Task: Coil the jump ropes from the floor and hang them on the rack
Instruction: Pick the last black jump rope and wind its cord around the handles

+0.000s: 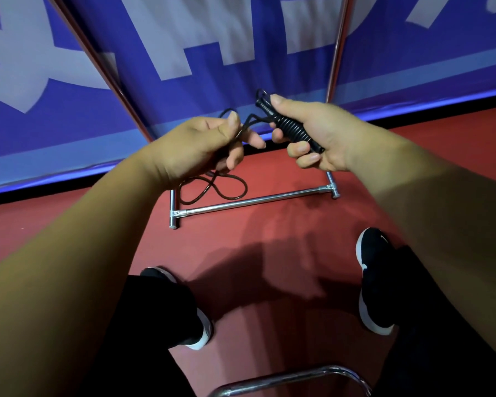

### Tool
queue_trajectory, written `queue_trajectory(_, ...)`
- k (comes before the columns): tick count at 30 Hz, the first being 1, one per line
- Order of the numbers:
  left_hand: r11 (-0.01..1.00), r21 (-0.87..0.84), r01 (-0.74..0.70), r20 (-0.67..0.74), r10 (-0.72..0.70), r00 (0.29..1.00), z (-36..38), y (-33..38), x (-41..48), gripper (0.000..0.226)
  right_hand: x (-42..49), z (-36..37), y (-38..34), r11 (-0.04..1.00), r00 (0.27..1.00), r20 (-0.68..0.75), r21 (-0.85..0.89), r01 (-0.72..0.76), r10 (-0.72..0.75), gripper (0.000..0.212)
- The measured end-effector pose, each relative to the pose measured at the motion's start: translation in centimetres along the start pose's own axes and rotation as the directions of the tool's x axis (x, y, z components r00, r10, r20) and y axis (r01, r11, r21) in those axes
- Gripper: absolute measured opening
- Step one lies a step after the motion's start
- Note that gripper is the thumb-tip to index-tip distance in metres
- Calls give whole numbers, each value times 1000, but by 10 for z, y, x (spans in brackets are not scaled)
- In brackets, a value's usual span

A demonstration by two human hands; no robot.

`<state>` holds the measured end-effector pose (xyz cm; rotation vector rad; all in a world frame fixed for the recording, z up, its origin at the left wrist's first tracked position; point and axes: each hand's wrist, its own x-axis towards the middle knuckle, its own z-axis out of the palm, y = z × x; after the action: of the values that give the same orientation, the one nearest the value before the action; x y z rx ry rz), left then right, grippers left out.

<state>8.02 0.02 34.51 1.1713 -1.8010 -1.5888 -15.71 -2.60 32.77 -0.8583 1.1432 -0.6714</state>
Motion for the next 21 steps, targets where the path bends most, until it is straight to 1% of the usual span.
queue_trajectory(2,1000,-6,27,42,-27,999,-2,-1,-1,45,0,1,1,1000,1000,-8,-13,4,-4,41)
queue_trajectory(3,999,22,41,77,-43,996,-3,-2,0,39,0,1,1,1000,1000,-7,-19,5,-5,39)
queue_trajectory(5,987,132,93,125,-110,986,-5,-5,1,30,-1,1,-1,1000,1000,12,-29,0,0,37)
queue_trajectory(8,922,321,216,94,-258,962,-4,-15,7,26,-4,2,-2,998,998,66,-62,-18,23,42)
queue_trajectory(10,869,422,257,36,-300,953,0,-21,11,27,-6,6,-1,997,993,111,-76,-30,38,44)
queue_trajectory(12,823,501,269,-28,-295,955,5,-23,15,27,-8,11,0,996,984,170,-76,-42,54,40)
queue_trajectory(15,738,633,233,-94,-226,970,10,-25,21,24,-10,17,4,991,965,242,-111,-74,99,33)
queue_trajectory(16,728,647,227,-108,-207,972,11,-27,21,23,-11,18,7,987,957,263,-130,-91,123,32)
queue_trajectory(19,751,616,239,-153,-183,971,12,-32,21,22,-17,23,12,970,924,321,-192,-152,208,32)
queue_trajectory(21,731,630,263,-195,-178,964,9,-33,21,24,-20,25,14,950,896,351,-244,-194,273,32)
